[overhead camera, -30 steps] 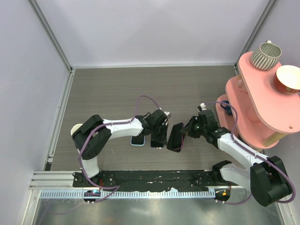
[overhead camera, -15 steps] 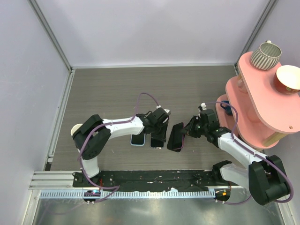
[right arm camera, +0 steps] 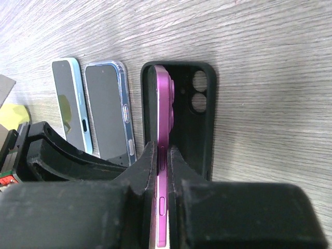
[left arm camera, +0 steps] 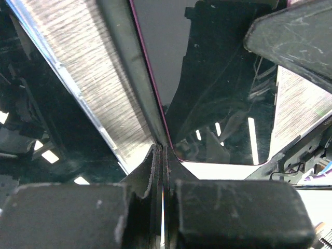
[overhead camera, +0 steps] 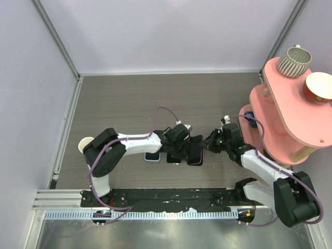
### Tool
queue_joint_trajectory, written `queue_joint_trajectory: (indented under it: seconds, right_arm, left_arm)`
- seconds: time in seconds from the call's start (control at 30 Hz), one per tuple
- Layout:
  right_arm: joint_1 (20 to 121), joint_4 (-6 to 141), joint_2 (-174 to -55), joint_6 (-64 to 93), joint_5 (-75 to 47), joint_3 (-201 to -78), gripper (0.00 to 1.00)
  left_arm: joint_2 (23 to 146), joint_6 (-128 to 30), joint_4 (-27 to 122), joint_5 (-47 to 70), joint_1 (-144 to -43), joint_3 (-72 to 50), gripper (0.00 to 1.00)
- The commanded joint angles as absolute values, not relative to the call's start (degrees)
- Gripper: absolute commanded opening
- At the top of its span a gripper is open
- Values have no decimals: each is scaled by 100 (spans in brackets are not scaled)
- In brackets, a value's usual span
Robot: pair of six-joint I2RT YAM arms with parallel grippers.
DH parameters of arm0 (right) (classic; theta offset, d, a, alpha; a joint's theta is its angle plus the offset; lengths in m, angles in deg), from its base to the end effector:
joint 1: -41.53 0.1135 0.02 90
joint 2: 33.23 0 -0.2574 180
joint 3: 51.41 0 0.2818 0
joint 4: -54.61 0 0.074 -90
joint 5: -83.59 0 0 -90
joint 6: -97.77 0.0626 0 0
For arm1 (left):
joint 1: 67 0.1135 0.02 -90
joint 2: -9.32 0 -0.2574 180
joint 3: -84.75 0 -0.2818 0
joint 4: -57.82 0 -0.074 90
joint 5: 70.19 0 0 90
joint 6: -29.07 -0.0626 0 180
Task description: Put the phone into the phone case
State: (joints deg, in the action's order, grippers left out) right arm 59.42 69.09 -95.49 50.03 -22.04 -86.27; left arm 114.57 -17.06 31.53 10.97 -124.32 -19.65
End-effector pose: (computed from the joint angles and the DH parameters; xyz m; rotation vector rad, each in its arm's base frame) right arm 0.2331 0.0930 0.1220 0.3653 2.3935 0.8277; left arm 0.2126 -0.3492 0.1099 0.3898 2.7456 -0.7922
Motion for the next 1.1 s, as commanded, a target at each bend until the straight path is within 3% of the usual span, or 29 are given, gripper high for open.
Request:
queue_joint_trajectory:
  seconds: [0.0,0.53,1.07]
  right_arm:
    - [5928,6831,-9668,4961,-1933,-8409,1]
    - [5893,7033,-9888,4284,-2222,-8594,1]
    - [5893,6927,-10169,4196,-2389,-8620,1]
  left_arm:
    - [11593,-1409,3524,909,-12650,-2091,0]
    - [11400,-1848,2435,1717,-12080,-1328,0]
    - [12560,-1954,1845,1919,-11877,-245,0]
